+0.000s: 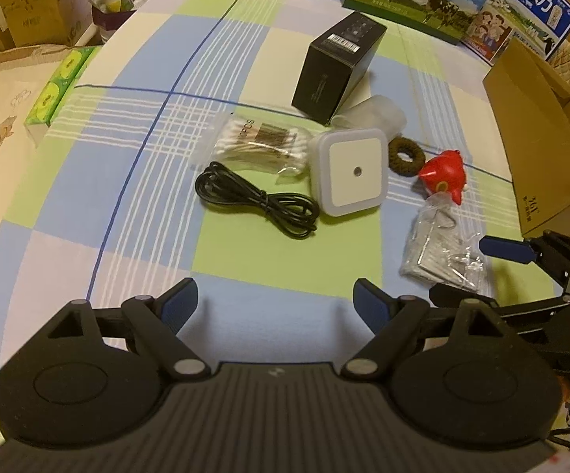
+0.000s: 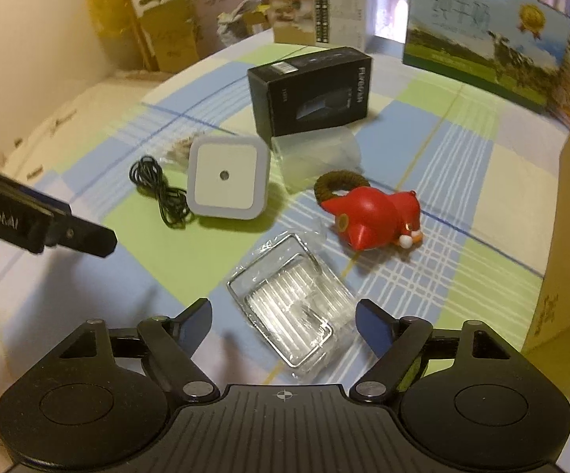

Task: Organize objects
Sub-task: 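Withdraw both tools from the cardboard box back over the table, then grasp the black cable with the left tool while the right tool grasps the clear swab box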

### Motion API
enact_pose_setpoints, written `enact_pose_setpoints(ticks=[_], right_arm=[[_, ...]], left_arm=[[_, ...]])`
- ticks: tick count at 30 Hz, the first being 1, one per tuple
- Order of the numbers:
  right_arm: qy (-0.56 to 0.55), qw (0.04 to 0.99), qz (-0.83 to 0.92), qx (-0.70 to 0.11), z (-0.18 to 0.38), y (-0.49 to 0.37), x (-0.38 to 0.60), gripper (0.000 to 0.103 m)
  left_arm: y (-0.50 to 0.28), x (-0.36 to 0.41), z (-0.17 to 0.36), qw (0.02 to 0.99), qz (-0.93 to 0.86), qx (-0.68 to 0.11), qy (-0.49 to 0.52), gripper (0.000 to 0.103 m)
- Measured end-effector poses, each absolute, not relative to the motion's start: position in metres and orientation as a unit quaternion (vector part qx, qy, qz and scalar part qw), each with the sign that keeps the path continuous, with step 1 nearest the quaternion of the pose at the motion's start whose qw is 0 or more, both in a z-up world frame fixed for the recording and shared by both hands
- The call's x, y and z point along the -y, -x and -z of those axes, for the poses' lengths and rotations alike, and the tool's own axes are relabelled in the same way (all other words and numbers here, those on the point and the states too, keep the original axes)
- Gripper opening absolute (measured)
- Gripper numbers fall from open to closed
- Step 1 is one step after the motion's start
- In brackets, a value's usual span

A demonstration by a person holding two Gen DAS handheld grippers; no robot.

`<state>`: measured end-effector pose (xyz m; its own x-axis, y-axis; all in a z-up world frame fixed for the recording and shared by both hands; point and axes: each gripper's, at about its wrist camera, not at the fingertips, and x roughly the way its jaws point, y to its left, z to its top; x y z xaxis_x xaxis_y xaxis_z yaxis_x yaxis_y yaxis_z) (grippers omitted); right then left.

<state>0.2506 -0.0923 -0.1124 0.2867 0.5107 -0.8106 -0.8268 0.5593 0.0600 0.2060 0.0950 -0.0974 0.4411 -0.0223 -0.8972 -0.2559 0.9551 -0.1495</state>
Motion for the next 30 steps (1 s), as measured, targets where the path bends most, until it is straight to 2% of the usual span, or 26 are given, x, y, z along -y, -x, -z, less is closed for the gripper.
enact_pose_setpoints(ticks=[8, 10, 13, 15, 30], right_arm=[[0.256, 0.779, -0.428, -0.379, 0.125, -0.24, 0.083, 0.074], [0.263, 0.778, -0.428, -0.378, 0.125, -0.238, 0.083, 0.059], [0.275, 0.777, -0.426, -0.373, 0.124, -0.238, 0.085, 0.044], [0.281, 0.775, -0.426, -0.371, 0.124, -0.236, 0.086, 0.041], [0.235, 0.815, -0.325, -0.419, 0.115, -0.252, 0.141, 0.039]], left_arm=[[-0.209, -0.1, 0.106, 0.839, -0.068, -0.525, 0.125, 0.086], [-0.21, -0.101, 0.107, 0.84, -0.065, -0.524, 0.12, 0.086], [-0.213, -0.102, 0.11, 0.843, -0.06, -0.523, 0.113, 0.089], [-0.215, -0.103, 0.111, 0.846, -0.057, -0.519, 0.107, 0.091], [-0.246, -0.108, 0.123, 0.866, -0.012, -0.497, 0.05, 0.097]])
